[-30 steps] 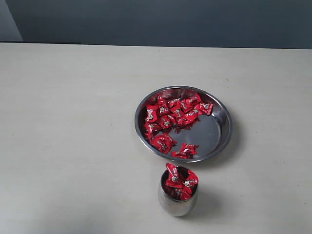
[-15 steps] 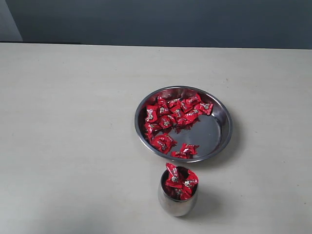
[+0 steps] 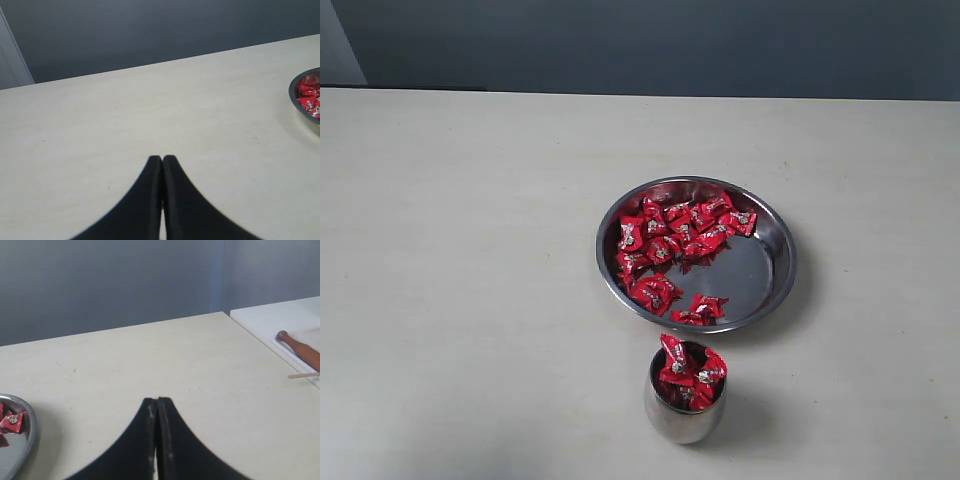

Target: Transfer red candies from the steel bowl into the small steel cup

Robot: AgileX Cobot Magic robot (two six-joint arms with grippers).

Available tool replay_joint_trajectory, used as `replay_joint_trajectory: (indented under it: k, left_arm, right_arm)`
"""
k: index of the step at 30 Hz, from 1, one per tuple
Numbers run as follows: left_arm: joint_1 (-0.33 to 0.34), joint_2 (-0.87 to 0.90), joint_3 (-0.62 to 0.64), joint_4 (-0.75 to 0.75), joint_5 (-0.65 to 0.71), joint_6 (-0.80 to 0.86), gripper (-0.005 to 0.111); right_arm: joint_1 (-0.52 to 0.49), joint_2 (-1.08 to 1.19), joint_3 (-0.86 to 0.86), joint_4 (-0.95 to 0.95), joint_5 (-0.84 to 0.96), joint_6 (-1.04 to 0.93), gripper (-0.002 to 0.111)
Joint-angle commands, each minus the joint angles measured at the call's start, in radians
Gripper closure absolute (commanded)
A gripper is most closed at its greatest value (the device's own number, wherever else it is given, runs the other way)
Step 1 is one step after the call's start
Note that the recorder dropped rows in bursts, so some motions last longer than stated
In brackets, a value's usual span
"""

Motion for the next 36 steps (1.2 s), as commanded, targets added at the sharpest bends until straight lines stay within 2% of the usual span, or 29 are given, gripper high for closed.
replay_joint_trajectory:
  k: [1, 36]
  left_arm:
    - [0.002, -0.004, 0.005, 0.002, -0.007, -0.006, 0.106]
    - [0.002, -0.004, 0.005, 0.002, -0.007, -0.006, 0.106]
  right_arm:
    - [-0.007, -0.024, 0.019, 0.015, -0.014, -0.011, 0.109]
    - [-0.007, -0.03, 0.201, 0.024, -0.117, -0.015, 0.109]
